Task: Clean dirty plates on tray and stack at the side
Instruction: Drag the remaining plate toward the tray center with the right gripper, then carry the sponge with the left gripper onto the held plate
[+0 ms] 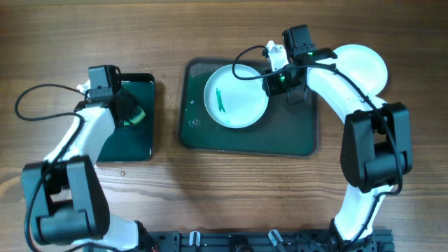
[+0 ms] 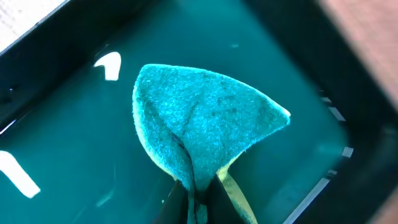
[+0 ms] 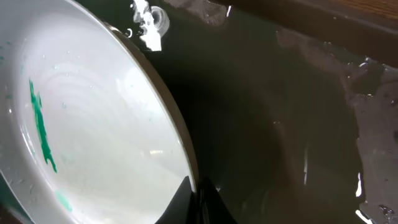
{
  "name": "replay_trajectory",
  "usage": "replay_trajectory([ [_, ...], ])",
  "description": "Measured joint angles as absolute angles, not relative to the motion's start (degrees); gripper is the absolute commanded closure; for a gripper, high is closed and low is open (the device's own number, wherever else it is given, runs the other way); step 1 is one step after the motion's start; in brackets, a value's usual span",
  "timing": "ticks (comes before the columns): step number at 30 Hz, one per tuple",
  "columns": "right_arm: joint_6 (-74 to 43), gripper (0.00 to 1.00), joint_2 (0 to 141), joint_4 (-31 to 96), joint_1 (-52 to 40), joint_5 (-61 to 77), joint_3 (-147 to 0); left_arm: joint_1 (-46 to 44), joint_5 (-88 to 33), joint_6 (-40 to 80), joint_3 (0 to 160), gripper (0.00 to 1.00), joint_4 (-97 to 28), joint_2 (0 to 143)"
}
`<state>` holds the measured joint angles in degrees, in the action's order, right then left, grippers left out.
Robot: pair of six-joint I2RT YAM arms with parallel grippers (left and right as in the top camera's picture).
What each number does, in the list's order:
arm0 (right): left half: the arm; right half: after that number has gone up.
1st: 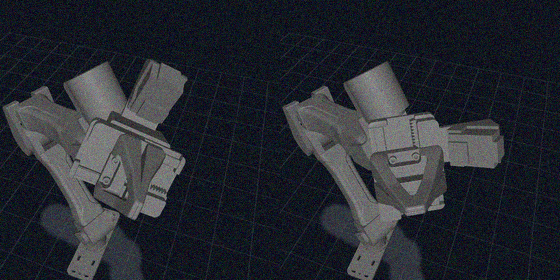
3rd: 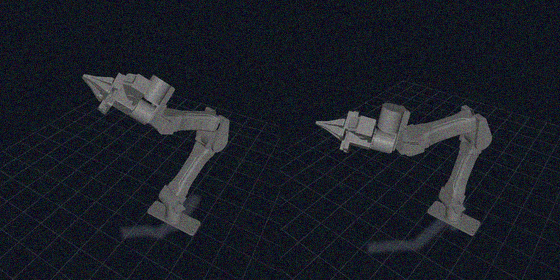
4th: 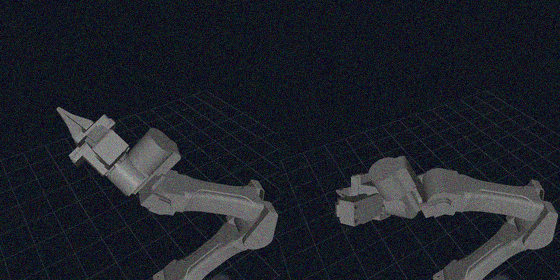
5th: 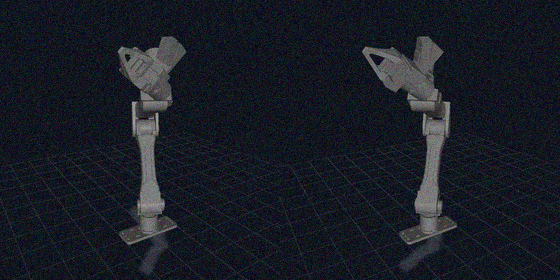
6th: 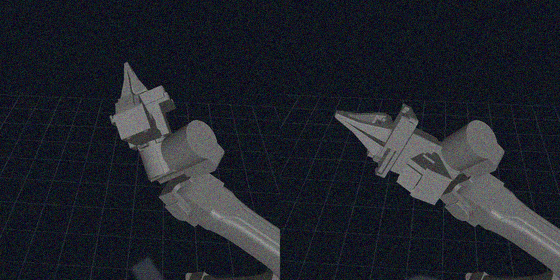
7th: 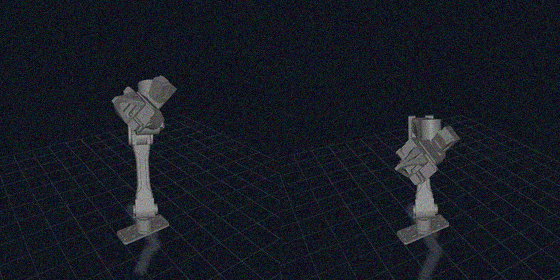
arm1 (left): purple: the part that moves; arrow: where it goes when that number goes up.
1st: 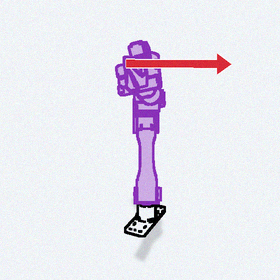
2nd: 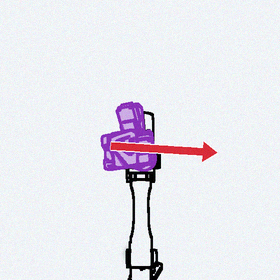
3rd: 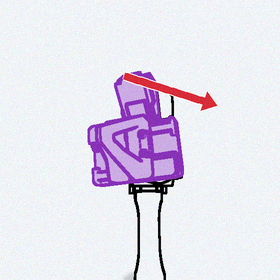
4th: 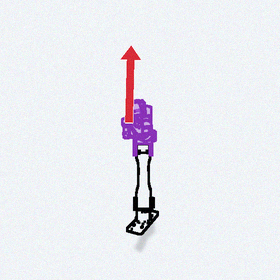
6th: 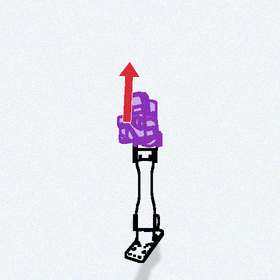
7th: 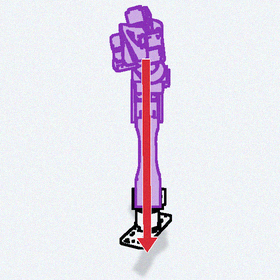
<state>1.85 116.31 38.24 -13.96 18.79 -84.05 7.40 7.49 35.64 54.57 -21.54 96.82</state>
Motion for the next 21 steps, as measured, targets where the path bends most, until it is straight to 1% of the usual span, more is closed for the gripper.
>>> replay_trajectory([
  [8, 0.43, 0.96, 116.51, 41.3, -13.85, 17.72, -84.05, 9.47, 8.23, 35.64, 54.57, 0.96, -20.05, 100.68],
  [11, -0.84, 0.96, 119.02, 41.95, -13.85, 17.72, -84.05, 9.5, 8.29, 35.64, 54.57, 0.96, -18.55, 101.12],
  [15, -3.22, 0.96, 121.32, 40.1, -13.85, 17.23, -84.05, 9.5, 8.29, 35.62, 54.57, 0.96, -17.04, 101.19],
  [18, -3.97, 0.96, 121.32, 39.44, -13.85, 16.84, -84.05, 9.5, 8.32, 35.4, 54.48, 0.96, -17.12, 99.7],
  [21, -4.8, 0.96, 121.32, 38.46, -13.85, 16.56, -84.05, 9.26, 8.47, 34.54, 54.46, 0.96, -17.98, 93.78],
])
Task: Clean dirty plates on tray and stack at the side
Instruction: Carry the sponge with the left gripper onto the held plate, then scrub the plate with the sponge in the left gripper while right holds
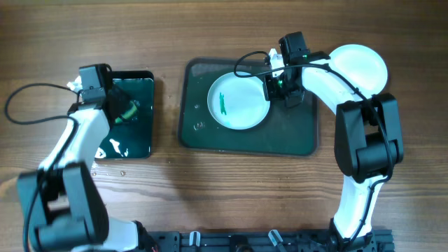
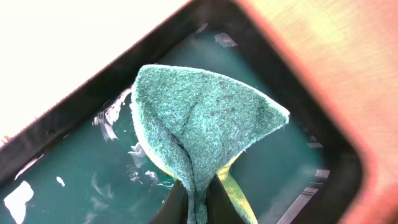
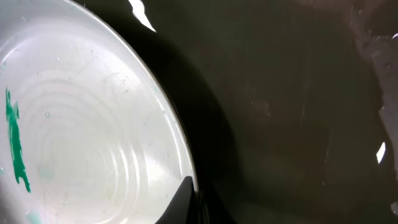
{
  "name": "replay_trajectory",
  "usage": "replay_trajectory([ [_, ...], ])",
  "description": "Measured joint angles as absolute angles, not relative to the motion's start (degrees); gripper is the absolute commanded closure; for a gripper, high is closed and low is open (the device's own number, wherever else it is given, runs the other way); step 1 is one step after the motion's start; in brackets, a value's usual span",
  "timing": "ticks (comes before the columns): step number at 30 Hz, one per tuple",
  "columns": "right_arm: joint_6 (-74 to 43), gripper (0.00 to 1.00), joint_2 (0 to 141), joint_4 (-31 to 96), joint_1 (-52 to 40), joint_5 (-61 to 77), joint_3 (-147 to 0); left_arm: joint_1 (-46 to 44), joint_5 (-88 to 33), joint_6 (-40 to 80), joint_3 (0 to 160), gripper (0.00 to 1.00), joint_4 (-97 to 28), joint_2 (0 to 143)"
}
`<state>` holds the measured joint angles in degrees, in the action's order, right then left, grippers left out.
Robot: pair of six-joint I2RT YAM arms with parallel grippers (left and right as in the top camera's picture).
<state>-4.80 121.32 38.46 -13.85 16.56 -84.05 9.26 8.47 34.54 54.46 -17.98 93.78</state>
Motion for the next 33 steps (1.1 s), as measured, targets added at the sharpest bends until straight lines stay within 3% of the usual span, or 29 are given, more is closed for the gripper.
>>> replay_trajectory([
  [7, -5.15, 0.96, 121.32, 37.1, -13.85, 16.78, -84.05, 4.67, 0.99, 34.11, 54.46, 0.96, -18.0, 87.79],
  [18, -5.37, 0.96, 121.34, 36.75, -16.73, 17.8, -84.05, -17.54, -5.8, 33.91, 54.37, 0.96, -6.74, 88.05],
  [25, -5.58, 0.96, 121.34, 36.75, -16.73, 17.8, -84.05, -26.24, -4.34, 35.2, 54.37, 0.96, 1.74, 96.75],
  [33, -5.82, 0.96, 121.34, 36.73, -16.73, 17.8, -84.05, -29.21, -4.01, 43.05, 54.37, 0.96, 10.09, 106.87],
])
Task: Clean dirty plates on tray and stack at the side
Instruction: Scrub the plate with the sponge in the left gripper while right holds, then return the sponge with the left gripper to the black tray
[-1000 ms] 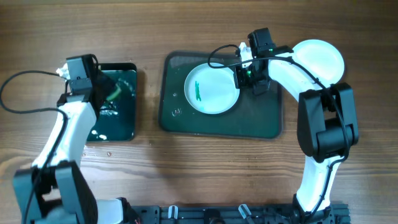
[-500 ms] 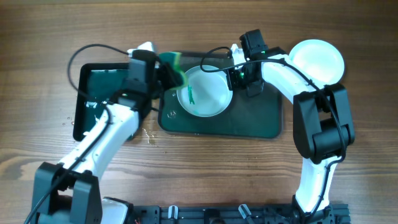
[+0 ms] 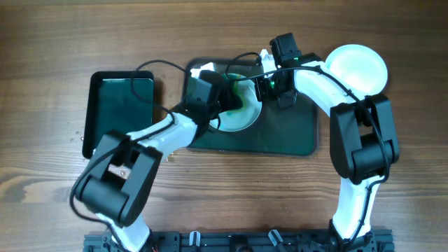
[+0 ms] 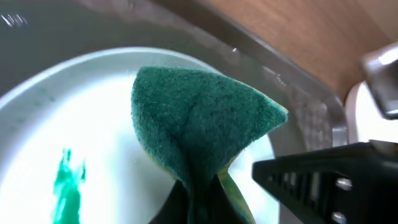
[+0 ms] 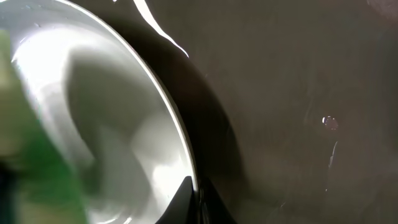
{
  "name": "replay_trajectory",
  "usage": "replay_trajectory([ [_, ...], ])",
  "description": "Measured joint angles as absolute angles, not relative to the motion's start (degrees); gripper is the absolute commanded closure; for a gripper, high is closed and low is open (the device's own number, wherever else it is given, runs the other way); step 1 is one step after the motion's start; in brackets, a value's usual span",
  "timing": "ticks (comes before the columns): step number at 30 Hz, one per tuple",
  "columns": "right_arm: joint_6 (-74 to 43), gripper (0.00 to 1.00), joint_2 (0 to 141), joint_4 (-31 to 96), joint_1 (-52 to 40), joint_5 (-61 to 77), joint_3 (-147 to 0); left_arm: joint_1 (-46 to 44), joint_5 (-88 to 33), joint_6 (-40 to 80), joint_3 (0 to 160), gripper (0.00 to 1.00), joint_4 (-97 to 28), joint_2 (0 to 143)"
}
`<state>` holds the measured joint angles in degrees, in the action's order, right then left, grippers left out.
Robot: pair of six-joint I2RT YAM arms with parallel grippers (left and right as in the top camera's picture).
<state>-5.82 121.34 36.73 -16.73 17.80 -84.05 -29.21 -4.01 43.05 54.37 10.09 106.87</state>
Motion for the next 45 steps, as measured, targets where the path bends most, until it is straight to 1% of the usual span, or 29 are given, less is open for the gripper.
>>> replay_trajectory([
  [3, -5.82, 0.96, 121.36, 36.75, -16.73, 17.8, -84.05, -29.78, -1.56, 44.1, 54.52, 0.96, 8.84, 109.12],
  [9, -6.0, 0.96, 121.71, 36.6, -17.12, 18.41, -84.05, -29.21, 12.67, 44.86, 56.64, 0.96, -4.03, 108.38],
  [15, -6.24, 0.96, 121.73, 35.94, -17.85, 19.94, -84.05, -26.44, 16.91, 40.21, 56.05, 0.96, -7.03, 106.1],
  [19, -6.24, 0.96, 121.73, 36.14, -17.8, 19.66, -84.05, -25.47, 13.93, 39.2, 54.89, 0.96, -6.44, 102.96],
  [22, -6.22, 0.96, 121.71, 36.36, -17.3, 19.2, -84.05, -24.08, 4.97, 39.29, 54.7, 0.96, -2.72, 101.08],
  [24, -6.22, 0.96, 121.71, 36.36, -17.08, 19.03, -84.05, -24.05, -0.62, 39.75, 54.7, 0.96, -2.42, 101.01],
  [27, -6.22, 0.96, 121.71, 36.32, -17.04, 18.98, -84.05, -25.74, -5.52, 39.94, 54.7, 0.96, -2.96, 101.6],
  [31, -6.22, 0.96, 121.73, 36.25, -17.04, 18.98, -84.05, -27.62, -6.13, 39.92, 54.7, 0.96, -3.81, 104.18],
  [33, -6.22, 0.96, 121.73, 36.16, -17.04, 19.0, -84.05, -28.1, -2.17, 39.79, 54.81, 0.96, -6.09, 105.1],
  [39, -6.24, 0.96, 121.73, 35.97, -17.61, 19.68, -84.05, -28.45, 17.02, 39.75, 55.79, 0.96, -13.63, 104.42],
  [45, -6.11, 0.96, 121.73, 35.11, -18.28, 20.49, -84.05, -27.77, 23.35, 39.75, 55.07, 0.96, -15.27, 99.92],
])
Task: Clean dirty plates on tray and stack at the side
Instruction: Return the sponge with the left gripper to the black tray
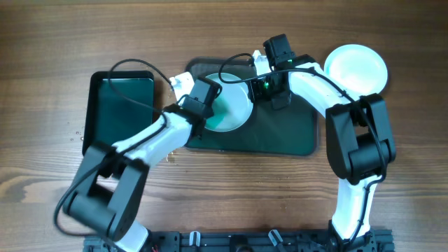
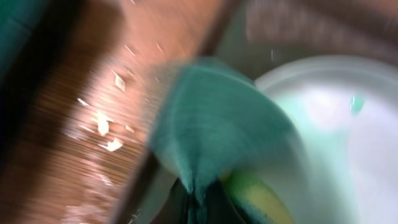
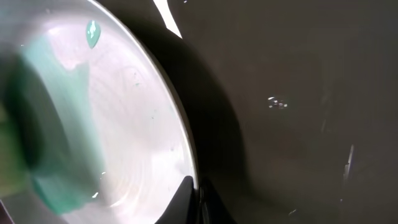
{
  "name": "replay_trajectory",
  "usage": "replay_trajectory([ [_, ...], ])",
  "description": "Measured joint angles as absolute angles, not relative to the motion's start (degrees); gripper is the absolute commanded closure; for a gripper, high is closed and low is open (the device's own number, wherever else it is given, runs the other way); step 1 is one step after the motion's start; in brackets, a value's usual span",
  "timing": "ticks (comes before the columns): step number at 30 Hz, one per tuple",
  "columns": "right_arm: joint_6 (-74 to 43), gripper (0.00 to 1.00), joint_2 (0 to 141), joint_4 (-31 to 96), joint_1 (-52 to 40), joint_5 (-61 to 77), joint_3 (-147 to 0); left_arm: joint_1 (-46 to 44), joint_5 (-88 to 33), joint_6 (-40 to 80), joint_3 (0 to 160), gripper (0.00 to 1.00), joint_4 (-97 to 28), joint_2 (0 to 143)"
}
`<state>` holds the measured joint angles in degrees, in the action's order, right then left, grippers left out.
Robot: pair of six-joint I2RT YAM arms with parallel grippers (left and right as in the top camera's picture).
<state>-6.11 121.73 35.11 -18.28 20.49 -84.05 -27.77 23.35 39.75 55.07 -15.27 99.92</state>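
Observation:
A white plate smeared pale green lies on the dark tray. My left gripper is shut on a green sponge with a yellow underside, and the sponge rests on the plate's left part; the left wrist view is blurred. My right gripper is shut on the plate's right rim, with one finger inside the rim and the other outside it. In the right wrist view the sponge shows as a blurred green mass on the plate.
A clean white plate sits on the table right of the tray. A black tub of green water stands at the left. The left arm's cable loops over the tub. Wood table lies in front.
The sponge has moved from the plate's upper middle to its left part by the tray's edge. The green streak is now a pale smear. The right gripper still pinches the rim.
My left gripper held the sponge in the water tub while my right gripper pinched the rim of the plate marked with a green streak. The sponge was still at the tub, then on the plate. Now it is at the plate's left and the streak is smeared.

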Motion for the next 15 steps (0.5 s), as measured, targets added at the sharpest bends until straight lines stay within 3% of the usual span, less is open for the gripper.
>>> replay_trajectory([
  [8, -2.7, 0.96, 120.62, 35.4, -17.17, 13.54, -84.05, -18.33, 28.01, 39.72, 54.7, 0.96, -20.4, 84.44],
  [15, 4.03, 0.96, 109.21, 35.11, -22.96, -9.61, -84.05, -2.68, 22.7, 39.72, 54.61, 0.96, -27.66, 84.01],
])
